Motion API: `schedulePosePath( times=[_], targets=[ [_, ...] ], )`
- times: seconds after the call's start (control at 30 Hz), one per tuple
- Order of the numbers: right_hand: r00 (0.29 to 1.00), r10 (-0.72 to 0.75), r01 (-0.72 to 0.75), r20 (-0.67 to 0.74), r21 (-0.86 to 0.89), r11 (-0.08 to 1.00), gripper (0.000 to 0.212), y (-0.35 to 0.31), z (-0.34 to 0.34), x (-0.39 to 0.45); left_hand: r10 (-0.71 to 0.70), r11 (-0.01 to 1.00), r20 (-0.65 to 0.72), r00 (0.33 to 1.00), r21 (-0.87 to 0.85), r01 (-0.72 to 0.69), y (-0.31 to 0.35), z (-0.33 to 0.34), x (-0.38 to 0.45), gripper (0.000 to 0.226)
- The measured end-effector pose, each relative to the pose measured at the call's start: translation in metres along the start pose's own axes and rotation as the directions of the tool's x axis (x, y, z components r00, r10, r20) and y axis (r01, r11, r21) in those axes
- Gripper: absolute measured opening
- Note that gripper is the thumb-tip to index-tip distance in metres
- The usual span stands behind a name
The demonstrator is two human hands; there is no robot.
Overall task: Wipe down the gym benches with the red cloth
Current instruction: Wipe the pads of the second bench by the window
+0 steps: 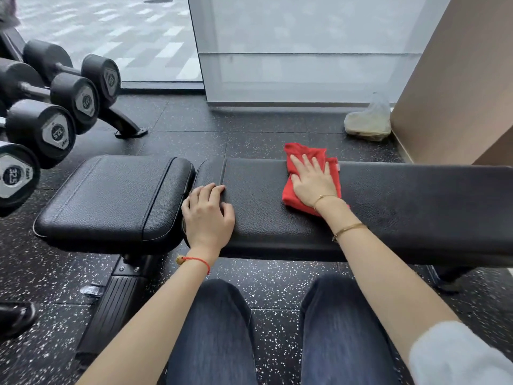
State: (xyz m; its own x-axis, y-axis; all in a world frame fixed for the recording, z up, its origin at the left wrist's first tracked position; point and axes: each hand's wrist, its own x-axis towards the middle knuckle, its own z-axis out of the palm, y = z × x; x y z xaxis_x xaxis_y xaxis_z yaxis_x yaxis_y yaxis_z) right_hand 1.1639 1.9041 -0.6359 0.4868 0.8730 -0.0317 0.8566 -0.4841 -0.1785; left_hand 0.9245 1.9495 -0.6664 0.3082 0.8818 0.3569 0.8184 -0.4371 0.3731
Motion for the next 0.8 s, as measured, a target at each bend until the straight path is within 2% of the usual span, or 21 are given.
schedulePosePath(
  times=[0.17,0.3,0.53,0.7,0.8],
  targets=[
    [0.976,-0.217,0.217,-0.003,-0.005,0.976,0.057,-0.037,0.01,-0.023,-0.001,1.0,-0.007,1.0,-0.01,0.001,0.0,-0.002,0.0,0.047],
    [0.955,-0.293,0.293,-0.037,-0.003,0.956,0.057,-0.032,0.016,-0.061,0.005,1.0,-0.008,1.0,-0.014,-0.006,0.0,-0.002,0.0,0.047],
    [0.98,-0.173,0.175,-0.094,0.014,0.985,0.055,0.024,0.005,-0.1,0.028,1.0,0.004,1.0,-0.014,-0.028,0.001,-0.004,0.001,0.044],
    [0.993,-0.023,0.028,-0.114,0.04,0.999,0.054,0.075,-0.005,-0.107,-0.015,0.998,0.023,1.0,-0.055,0.016,0.009,-0.003,0.003,0.037],
    [0.99,0.086,-0.081,-0.111,0.049,0.996,0.054,0.096,-0.009,-0.1,0.041,0.997,0.04,0.998,-0.07,-0.039,0.025,0.002,0.001,0.036]
  ],
)
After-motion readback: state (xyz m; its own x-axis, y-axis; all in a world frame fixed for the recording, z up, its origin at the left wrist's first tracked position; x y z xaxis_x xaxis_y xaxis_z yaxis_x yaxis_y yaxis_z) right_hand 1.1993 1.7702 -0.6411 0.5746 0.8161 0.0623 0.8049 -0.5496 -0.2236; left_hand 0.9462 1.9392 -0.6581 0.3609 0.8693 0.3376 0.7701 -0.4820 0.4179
